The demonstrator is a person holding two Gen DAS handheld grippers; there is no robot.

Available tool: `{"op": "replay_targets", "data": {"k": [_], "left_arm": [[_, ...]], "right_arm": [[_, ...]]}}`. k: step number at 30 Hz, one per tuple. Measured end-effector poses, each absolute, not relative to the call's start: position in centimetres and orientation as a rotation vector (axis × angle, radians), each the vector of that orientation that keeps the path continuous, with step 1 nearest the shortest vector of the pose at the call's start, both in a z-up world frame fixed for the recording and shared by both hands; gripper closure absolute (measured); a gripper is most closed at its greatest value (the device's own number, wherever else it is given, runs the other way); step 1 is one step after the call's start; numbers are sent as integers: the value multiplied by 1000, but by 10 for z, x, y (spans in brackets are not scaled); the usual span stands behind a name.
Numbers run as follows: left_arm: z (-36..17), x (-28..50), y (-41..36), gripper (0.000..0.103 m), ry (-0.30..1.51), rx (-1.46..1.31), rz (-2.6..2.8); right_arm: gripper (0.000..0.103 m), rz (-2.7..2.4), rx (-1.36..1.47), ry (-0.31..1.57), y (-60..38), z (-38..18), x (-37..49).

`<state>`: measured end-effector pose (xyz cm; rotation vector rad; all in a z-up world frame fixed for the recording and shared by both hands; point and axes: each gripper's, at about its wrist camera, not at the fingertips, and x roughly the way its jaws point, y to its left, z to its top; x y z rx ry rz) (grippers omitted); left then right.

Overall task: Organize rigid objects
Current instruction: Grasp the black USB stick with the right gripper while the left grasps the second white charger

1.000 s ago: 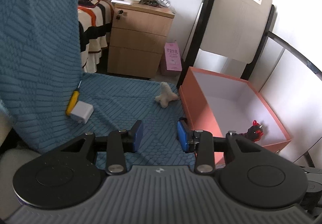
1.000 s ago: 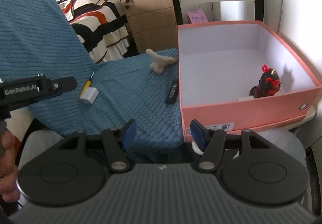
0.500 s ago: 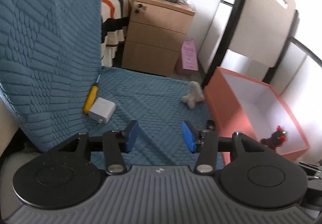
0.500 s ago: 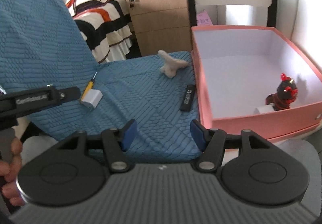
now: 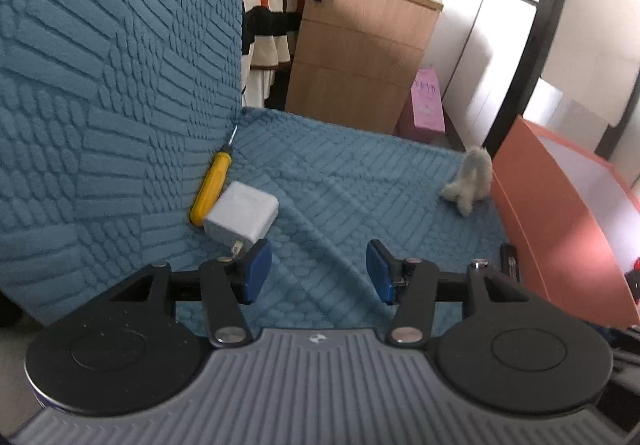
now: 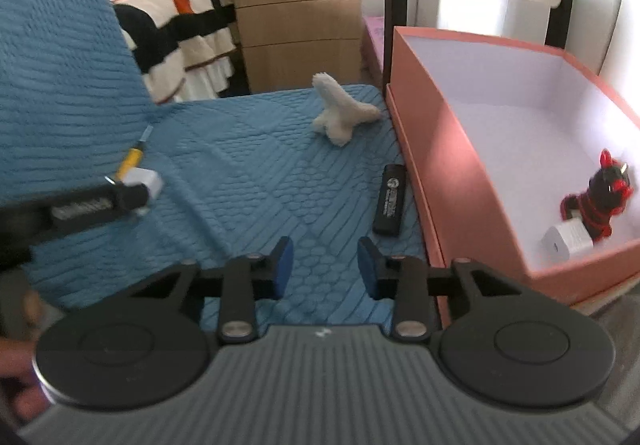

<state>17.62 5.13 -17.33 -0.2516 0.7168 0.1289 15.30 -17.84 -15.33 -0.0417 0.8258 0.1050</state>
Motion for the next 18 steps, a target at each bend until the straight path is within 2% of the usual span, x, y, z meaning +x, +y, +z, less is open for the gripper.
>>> {"op": "replay_targets", "data": {"k": [7,18], "left_arm": [[-189,194,62,44,683,-246,140],[-221,226,71,44,705,-141,186]], "right_arm": [[66,-15,-113,792,-174,-192,180],[66,-163,-109,774,-170,-213,207]]}}
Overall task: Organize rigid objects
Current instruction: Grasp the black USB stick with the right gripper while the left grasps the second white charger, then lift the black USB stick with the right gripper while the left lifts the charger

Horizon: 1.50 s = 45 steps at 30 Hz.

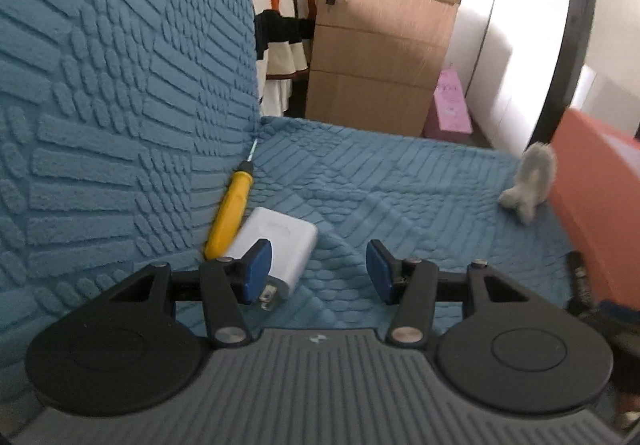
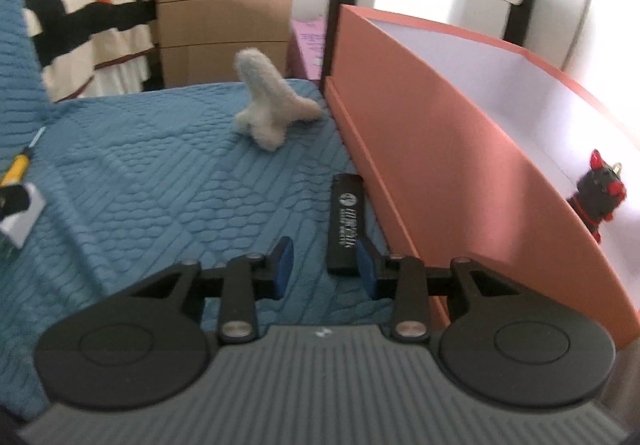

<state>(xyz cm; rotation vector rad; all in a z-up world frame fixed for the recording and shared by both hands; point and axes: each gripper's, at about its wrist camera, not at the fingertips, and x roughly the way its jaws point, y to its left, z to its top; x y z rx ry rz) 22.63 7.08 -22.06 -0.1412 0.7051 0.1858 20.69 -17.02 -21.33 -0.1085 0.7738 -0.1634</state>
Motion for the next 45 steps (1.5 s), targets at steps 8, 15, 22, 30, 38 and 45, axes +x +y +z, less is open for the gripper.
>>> {"op": "replay_targets", "data": {"k": [8,15,22,30,38,45], "left_arm": [[-237,245,76,44,729,-48,226],[-243,252,91,42,743,-74,261],[-248,254,90,42,758,-61,256],[-257,257,88,43,819,-86,210],[-253,247,90,47,817,-150,201],[-249,229,72,47,836,-205,150]], "right_arm": [[70,-215,-23,815,-181,-223,219],[76,-198,-28,823,-182,-222,218],[77,-169,-34,841,-184,-218,211],[77,-117,-80,846,-180,-217,195],[77,-98,-65,850,-185,-215,188],[77,-46,-60,854,-191,-214,174]]}}
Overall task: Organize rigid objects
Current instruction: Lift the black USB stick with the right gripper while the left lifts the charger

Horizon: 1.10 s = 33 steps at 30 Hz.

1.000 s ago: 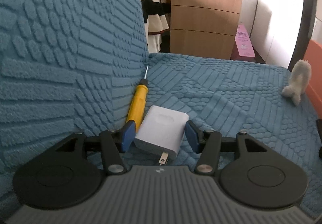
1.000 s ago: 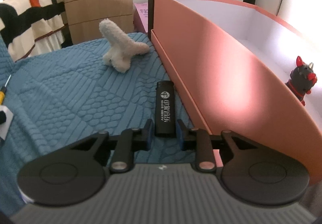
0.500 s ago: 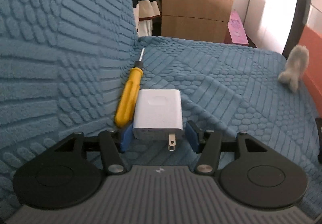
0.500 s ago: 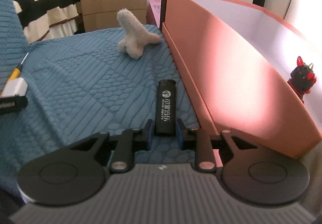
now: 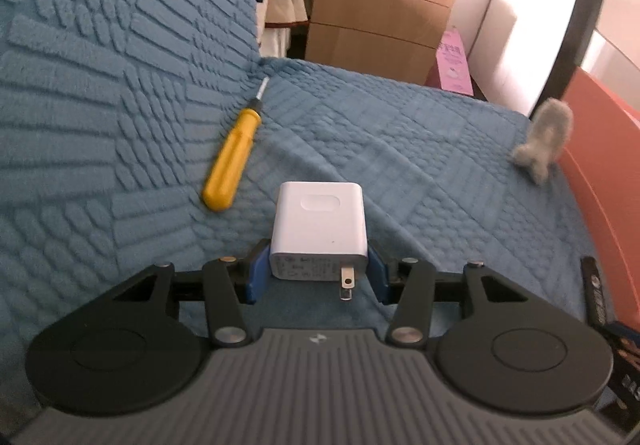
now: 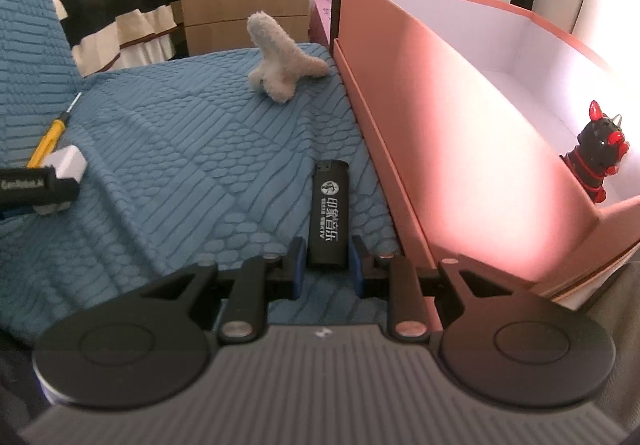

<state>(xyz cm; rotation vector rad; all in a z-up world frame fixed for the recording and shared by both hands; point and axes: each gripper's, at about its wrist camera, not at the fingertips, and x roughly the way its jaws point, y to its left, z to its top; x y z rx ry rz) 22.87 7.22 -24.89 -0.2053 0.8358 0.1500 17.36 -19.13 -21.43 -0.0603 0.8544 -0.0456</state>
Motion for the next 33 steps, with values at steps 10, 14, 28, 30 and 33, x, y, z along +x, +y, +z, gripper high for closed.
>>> {"op": "replay_targets", "data": {"k": [10,14,28,30,33], "left_arm": [[-243,195,28,47,893,-179,63],[-241,185,17,47,910,-185,51],[-245,179,17,39,936,-233,40],[-245,181,16,38,933,-227,43],[-245,185,16,38,928,-227,39]], "right_arm": [[77,72,-45,895,-200,-212,154],[77,146,-64,912,-196,-211,141],[71,211,-41,900,-198,-213,144],[71,209,-48,895,-197,-214,148],[63,197,-43,887,-198,-214,153]]}}
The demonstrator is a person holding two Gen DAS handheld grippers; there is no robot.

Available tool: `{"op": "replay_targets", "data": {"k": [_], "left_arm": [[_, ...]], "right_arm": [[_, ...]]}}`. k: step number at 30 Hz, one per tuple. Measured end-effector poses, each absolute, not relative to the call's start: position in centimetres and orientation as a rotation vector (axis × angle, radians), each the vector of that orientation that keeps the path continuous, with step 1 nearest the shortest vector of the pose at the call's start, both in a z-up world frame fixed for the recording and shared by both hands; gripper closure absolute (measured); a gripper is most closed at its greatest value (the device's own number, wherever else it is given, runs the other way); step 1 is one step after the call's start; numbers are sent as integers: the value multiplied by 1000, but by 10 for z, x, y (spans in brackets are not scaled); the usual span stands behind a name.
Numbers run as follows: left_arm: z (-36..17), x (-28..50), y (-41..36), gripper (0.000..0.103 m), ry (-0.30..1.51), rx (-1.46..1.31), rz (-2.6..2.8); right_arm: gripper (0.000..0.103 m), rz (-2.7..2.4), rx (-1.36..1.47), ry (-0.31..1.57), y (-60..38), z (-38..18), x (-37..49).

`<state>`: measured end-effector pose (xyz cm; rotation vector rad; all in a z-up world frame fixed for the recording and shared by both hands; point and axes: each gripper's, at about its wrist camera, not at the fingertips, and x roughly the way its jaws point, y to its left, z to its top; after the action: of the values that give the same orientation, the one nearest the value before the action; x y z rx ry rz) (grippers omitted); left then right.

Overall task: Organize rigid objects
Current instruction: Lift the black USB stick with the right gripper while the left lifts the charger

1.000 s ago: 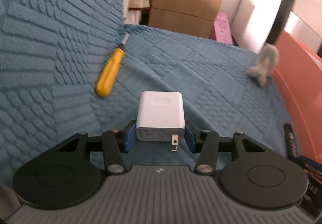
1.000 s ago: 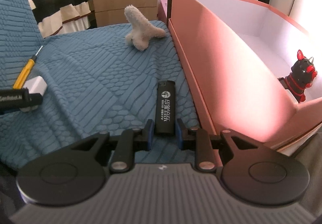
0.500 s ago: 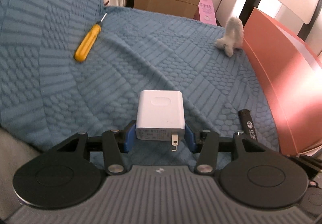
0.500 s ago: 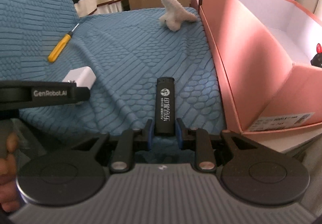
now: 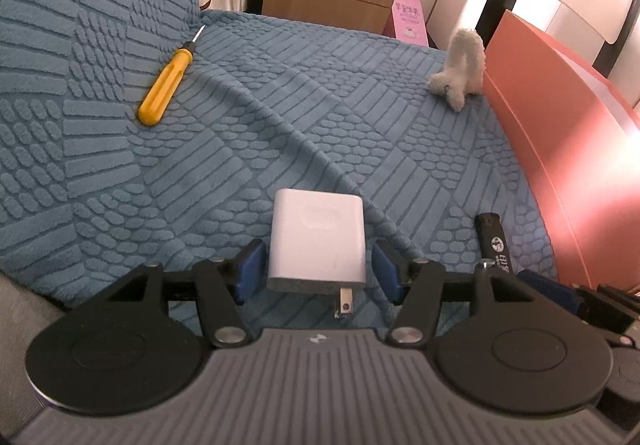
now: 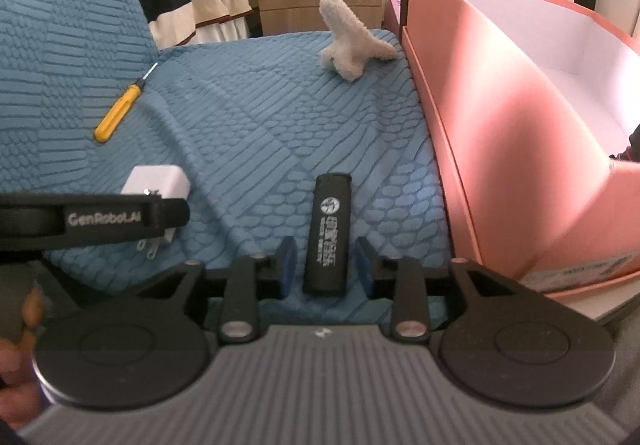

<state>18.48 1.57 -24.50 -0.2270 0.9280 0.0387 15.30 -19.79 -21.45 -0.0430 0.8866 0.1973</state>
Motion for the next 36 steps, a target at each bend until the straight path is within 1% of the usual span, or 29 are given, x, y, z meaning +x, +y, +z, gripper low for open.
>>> {"op": "replay_targets", "data": {"k": [7,8,9,11,26,27,29,36], "left_arm": [[-247,191,15,38,918,-219,33],[-247,191,15,38,916,-219,32],[-247,192,15,38,914,-218,32],[-248,193,14,38,911,-211,33],[-251,201,10,37,895,-155,50],[-251,201,10,37,894,-155,51],[-251,201,10,46,889,-152,60],[-250,201,13,46,898,-148,49]], "right_arm": [[64,189,-44,875,-195,-217,166],[66,187,-53,875,-194,-217,167],[72,180,-60,875,-193,-217,168],[77,164,-81,873,-191,-217,170],[77,142,-86,882,-198,-208,170],[77,140,-89,886,-199,-209,169],[77,138,-92,894,-200,-211,169],[77,144,-100,899,-200,-208,170]]}}
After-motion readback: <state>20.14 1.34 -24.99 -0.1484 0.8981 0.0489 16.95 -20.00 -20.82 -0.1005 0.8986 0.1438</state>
